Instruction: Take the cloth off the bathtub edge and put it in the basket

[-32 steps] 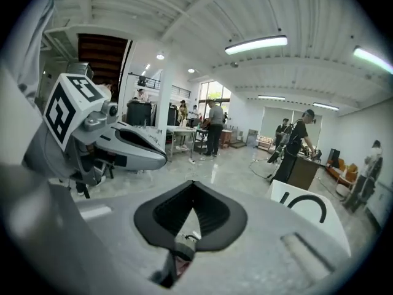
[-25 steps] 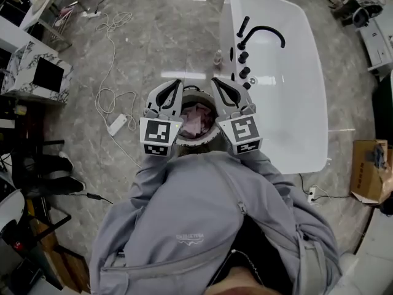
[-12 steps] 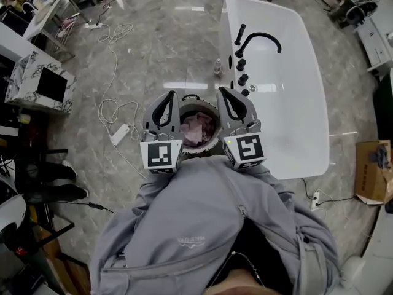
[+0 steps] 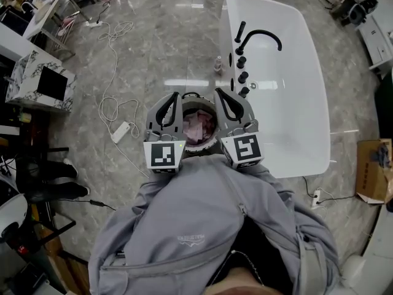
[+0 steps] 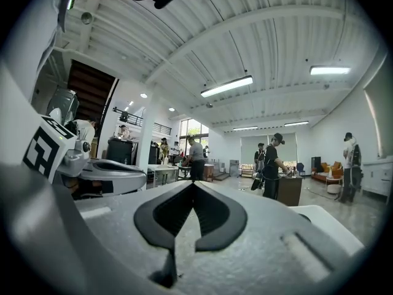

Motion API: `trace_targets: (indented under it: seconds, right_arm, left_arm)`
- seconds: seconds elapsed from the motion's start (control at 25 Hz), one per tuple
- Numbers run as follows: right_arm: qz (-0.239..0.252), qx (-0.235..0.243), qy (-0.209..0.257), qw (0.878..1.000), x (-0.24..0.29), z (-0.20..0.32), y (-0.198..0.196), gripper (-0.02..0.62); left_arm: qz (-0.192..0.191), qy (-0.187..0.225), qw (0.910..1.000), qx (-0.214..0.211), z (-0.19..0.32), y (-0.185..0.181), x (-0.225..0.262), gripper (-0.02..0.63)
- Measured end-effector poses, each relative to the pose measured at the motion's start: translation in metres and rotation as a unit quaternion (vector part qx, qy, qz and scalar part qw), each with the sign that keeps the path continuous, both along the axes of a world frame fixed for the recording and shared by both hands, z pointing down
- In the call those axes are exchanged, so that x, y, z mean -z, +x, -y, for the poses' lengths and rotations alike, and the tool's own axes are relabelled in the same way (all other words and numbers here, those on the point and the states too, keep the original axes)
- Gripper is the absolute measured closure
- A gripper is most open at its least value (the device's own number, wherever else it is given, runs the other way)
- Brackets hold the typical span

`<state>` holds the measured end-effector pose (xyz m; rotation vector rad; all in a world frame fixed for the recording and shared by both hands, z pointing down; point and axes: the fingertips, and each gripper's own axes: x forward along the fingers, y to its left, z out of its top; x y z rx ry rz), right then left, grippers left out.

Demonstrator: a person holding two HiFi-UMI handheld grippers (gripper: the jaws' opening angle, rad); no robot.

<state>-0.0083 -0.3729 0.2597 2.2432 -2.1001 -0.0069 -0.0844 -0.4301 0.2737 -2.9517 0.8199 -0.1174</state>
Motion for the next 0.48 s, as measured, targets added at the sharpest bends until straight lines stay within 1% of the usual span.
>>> trace_targets:
  seconds: [0.28, 0.48]
  right_arm:
    - [-0.011, 0.009, 0.000, 1.000, 0.000, -0.004, 0.004, 0.591]
    - [-0.016, 0.019, -0.003, 1.000, -0.004, -0.008, 0.005, 0.591]
  left_arm:
    - [-0.003, 0.007, 1.0000, -0.005, -0.007, 0.010, 0.013, 0.600]
    - [0.010, -0.009, 0.9999, 0.001, -0.012, 0.007, -0.008, 0.600]
